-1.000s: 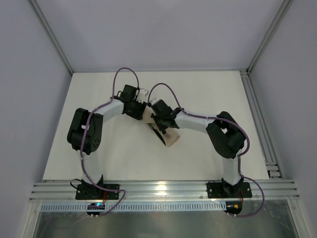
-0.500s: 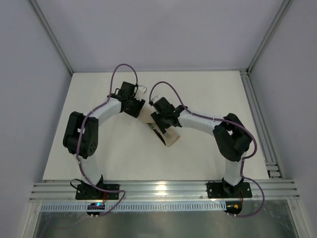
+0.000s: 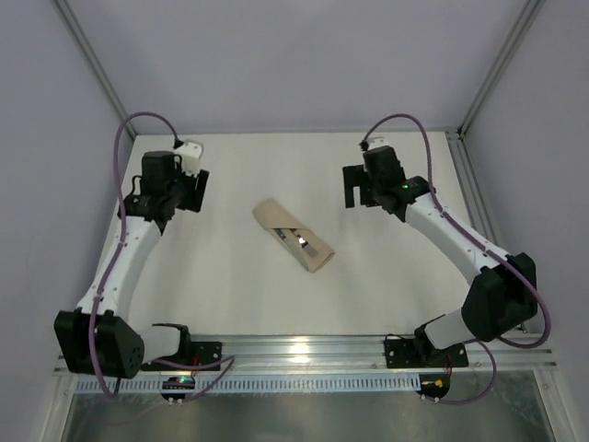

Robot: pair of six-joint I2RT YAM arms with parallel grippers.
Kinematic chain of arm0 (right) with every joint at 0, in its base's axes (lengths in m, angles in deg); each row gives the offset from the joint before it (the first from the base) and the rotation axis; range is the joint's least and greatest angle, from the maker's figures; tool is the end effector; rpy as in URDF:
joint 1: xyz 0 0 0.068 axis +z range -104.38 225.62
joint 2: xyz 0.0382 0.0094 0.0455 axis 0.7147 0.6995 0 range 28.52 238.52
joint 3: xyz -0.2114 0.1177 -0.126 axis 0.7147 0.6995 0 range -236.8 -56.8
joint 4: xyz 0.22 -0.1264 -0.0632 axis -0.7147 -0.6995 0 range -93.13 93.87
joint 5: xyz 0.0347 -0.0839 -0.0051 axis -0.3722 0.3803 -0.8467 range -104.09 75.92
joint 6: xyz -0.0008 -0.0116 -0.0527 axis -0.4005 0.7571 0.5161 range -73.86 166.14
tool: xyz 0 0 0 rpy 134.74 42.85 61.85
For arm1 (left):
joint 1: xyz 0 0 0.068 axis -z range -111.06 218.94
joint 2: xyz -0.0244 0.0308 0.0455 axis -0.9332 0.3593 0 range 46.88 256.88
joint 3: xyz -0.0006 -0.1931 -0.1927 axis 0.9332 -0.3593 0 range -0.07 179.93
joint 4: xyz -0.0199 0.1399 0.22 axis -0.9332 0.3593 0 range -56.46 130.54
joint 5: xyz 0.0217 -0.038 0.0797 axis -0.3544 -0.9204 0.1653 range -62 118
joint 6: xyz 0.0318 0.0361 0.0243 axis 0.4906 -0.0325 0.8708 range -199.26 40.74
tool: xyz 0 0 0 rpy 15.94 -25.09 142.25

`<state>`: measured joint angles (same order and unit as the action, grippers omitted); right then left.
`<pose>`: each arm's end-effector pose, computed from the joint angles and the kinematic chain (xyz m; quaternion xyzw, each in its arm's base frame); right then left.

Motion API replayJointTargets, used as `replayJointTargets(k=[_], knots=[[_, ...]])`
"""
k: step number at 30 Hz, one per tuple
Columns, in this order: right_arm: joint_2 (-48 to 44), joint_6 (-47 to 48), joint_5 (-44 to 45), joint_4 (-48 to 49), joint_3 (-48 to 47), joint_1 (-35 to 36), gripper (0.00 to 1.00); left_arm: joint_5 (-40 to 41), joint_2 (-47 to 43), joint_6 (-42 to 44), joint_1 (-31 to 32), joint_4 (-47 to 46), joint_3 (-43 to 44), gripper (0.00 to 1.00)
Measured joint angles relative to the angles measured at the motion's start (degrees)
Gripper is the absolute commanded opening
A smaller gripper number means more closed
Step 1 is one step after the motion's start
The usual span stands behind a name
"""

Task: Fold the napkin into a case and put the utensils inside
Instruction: Reset both arms

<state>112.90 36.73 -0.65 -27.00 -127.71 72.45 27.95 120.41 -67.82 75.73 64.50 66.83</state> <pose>0.2930 0.1390 0.3016 -0.0938 0.9116 0.0174 0.3998 0.2803 -0.0334 0.3311 0.1423 0.8859 0.0175 0.4412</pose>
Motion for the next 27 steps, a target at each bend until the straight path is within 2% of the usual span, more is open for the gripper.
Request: replayJointTargets(k=[4,7,13,27], knots=[[-3.85,-4.66,0.90,-0.22,4.09,-9.64,0.99,2.78,-7.56,2.67,-3.37,3.50,-7.43,0.70],[-4.63,-7.34,1.79,-0.22,6.43,-12.61,0.99,4.42,-10.08,4.52,-6.43,6.56,-13.05,0.71],[-3.52,-10.25,1.99,-0.28,8.48,-12.81,0.99,7.39,-13.20,6.75,-12.83,9.51,-22.08,0.72],[-3.52,-10.84,2.05,3.43,12.83,-12.81,0.99,7.32,-16.17,6.67,-13.29,10.10,-26.01,0.73]])
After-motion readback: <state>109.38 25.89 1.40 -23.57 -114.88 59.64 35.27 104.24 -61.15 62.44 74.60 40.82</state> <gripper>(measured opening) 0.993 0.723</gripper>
